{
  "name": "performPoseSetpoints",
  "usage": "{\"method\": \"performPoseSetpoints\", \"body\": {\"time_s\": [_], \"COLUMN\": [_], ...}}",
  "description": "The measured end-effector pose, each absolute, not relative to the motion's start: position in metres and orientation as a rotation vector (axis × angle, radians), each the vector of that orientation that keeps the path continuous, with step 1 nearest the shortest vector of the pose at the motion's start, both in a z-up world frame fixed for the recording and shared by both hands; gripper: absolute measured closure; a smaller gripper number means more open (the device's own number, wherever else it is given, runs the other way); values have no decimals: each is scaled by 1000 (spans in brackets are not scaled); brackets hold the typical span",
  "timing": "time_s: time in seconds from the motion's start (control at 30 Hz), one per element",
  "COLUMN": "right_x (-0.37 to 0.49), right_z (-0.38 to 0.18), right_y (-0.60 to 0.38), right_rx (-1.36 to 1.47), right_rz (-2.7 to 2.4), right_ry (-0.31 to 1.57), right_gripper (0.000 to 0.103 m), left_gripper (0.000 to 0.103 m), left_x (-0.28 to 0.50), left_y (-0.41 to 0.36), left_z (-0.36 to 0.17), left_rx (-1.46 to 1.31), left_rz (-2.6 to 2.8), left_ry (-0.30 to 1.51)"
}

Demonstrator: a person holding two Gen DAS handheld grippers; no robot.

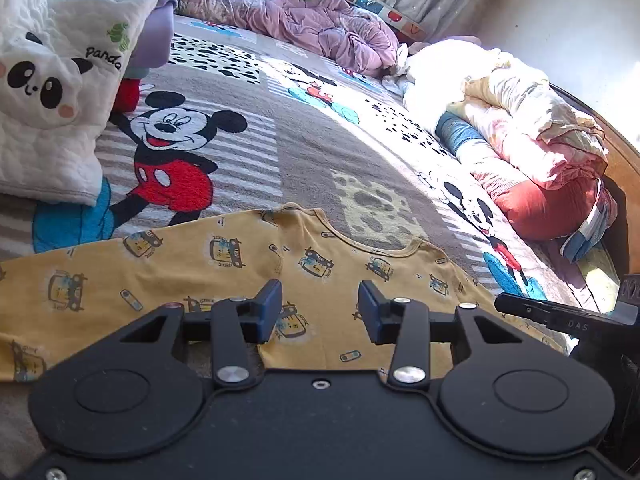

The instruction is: Fold clothes

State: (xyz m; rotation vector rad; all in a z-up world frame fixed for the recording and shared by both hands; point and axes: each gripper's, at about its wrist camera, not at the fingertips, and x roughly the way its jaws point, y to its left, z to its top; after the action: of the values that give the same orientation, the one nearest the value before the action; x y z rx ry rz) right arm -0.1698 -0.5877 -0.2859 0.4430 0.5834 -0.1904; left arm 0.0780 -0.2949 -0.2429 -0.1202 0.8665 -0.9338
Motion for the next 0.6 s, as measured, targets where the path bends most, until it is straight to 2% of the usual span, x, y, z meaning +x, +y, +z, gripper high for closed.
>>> {"method": "performPoseSetpoints", "body": {"time_s": [0.2,0.3,0.33,0.37,0.47,0.6], "right_x": [-91,-62,-55,-49,-54,-72], "right_z": [-304,-322,-328,-333,-336,-322], "right_y": [-623,-642,-649,-657,-680,-677], "right_rx": [455,498,488,481,592,556], "right_rz": [-101,-144,-209,-270,-301,-289], "right_ry": [656,685,719,747,695,630], "right_gripper": [70,71,75,84,84,80], "left_gripper": [63,63,62,62,62,62], "left_x": [149,178,188,198,210,192], "left_y": [-363,-393,-402,-411,-411,-393], "left_z": [-274,-283,-285,-287,-277,-272], "left_rx": [-157,-148,-148,-147,-170,-173], "left_rz": [-1019,-989,-975,-962,-965,-1023], "left_ry": [1046,1077,1083,1088,1073,1072]}}
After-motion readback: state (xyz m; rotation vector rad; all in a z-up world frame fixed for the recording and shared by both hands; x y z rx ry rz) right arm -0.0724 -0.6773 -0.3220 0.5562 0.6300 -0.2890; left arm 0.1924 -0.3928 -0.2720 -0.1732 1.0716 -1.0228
